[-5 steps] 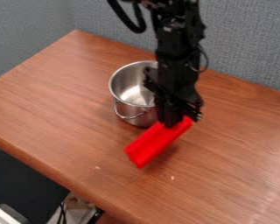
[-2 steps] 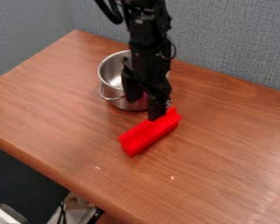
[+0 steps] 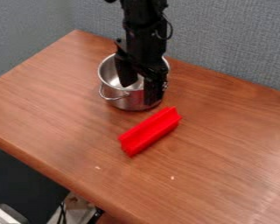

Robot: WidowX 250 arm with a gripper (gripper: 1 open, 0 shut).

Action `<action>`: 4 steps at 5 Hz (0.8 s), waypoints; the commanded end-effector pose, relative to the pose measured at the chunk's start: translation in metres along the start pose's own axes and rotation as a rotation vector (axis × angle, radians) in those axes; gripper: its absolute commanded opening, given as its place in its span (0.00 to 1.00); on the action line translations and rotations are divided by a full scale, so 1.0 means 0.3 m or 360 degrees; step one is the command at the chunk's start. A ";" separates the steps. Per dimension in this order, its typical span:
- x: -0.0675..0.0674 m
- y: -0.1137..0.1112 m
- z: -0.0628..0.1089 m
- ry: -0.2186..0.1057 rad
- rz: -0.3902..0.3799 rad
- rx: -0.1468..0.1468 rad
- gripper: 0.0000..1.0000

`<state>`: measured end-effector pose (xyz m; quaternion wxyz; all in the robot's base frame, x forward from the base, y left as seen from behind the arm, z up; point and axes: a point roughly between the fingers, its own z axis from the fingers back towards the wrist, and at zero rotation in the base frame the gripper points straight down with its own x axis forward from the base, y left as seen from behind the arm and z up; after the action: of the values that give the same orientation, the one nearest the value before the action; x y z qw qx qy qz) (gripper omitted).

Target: Put the red object in the metal pot

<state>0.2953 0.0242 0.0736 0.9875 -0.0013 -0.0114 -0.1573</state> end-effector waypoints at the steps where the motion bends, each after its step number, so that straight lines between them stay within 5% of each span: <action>1: -0.003 0.030 -0.034 -0.0029 0.0062 -0.0011 1.00; 4: -0.027 -0.020 -0.115 -0.0022 0.0408 0.0012 1.00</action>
<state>0.2841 0.0171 0.0334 0.9994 -0.0046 -0.0074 -0.0324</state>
